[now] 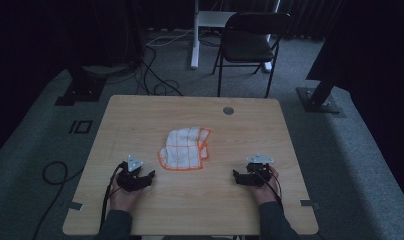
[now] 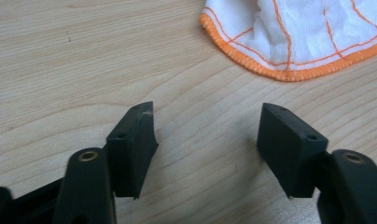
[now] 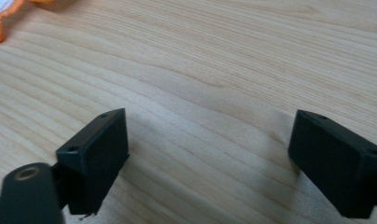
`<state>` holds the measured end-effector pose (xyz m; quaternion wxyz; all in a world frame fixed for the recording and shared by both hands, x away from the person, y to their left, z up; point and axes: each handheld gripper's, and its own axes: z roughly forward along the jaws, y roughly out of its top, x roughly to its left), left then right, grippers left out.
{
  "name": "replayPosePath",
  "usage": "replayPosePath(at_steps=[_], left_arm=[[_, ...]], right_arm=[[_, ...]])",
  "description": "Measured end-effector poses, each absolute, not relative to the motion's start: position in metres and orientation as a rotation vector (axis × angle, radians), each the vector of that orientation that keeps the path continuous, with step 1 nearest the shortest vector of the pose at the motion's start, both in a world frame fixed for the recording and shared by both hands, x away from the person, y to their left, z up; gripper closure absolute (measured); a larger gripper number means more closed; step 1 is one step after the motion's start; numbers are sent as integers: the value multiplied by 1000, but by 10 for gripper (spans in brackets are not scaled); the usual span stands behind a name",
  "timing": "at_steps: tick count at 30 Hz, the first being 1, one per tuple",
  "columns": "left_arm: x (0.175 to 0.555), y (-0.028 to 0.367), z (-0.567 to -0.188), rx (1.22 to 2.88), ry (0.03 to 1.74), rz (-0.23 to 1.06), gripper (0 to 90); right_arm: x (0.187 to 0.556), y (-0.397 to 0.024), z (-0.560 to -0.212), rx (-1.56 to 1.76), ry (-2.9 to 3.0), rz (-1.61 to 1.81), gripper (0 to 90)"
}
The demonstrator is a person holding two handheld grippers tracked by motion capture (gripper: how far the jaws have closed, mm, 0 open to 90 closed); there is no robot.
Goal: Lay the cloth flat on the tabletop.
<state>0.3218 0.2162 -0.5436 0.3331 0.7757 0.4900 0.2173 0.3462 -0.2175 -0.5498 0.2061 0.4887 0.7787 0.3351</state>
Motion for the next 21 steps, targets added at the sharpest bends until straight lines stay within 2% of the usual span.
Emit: replayPosePath(at_steps=[8,21], left_arm=[[322,218,-541,2004,1319,530,463],[319,206,-526,2029,1281,525,474]], right_arm=[[346,-220,-550,1345,2177,945,156],[345,-221,-549,1345,2172,946,172]])
